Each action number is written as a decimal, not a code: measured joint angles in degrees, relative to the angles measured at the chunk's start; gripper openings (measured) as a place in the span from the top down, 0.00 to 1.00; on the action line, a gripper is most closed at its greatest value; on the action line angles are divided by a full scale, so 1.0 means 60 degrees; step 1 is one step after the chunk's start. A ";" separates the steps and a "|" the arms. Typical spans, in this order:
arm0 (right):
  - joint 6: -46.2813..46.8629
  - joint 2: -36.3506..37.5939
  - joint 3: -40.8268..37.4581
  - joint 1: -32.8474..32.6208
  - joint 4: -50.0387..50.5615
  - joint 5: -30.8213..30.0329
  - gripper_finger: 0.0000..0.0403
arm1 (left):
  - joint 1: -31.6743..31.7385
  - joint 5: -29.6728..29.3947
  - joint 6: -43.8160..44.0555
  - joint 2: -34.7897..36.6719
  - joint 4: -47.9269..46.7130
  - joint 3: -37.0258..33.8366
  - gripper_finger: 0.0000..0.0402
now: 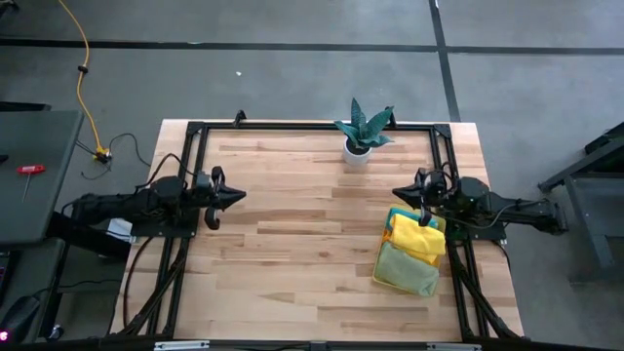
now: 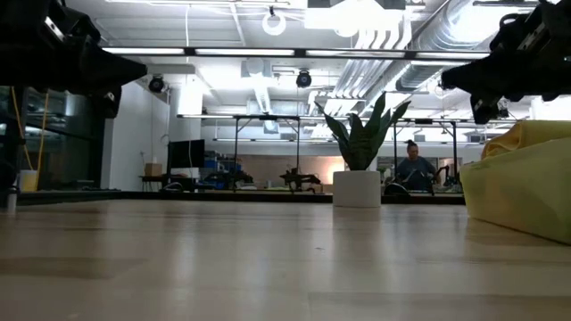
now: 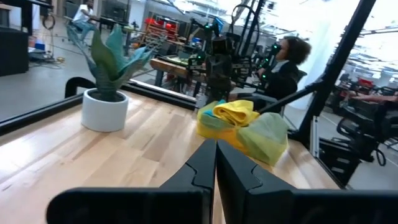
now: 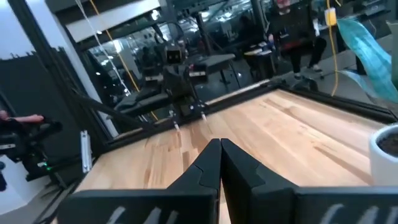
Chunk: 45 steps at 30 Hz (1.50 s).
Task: Fold microfiber towels
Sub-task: Return to Home Position
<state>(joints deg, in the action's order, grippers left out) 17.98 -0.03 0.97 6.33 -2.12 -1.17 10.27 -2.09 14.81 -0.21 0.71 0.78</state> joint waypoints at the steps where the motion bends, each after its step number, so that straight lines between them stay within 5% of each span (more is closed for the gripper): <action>1: -0.0001 0.0000 0.0002 0.0000 -0.0078 0.0045 1.00 | -0.0058 -0.0006 0.0000 0.0000 0.0003 0.0000 0.99; 45: -0.0004 -0.0186 0.0004 0.0007 0.0079 0.0091 1.00 | -0.0229 -0.0009 0.0000 -0.0033 0.0000 -0.0007 0.99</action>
<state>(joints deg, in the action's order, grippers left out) 17.96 -1.15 0.99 6.37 -1.65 -0.62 8.89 -2.15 14.81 -0.40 0.71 0.73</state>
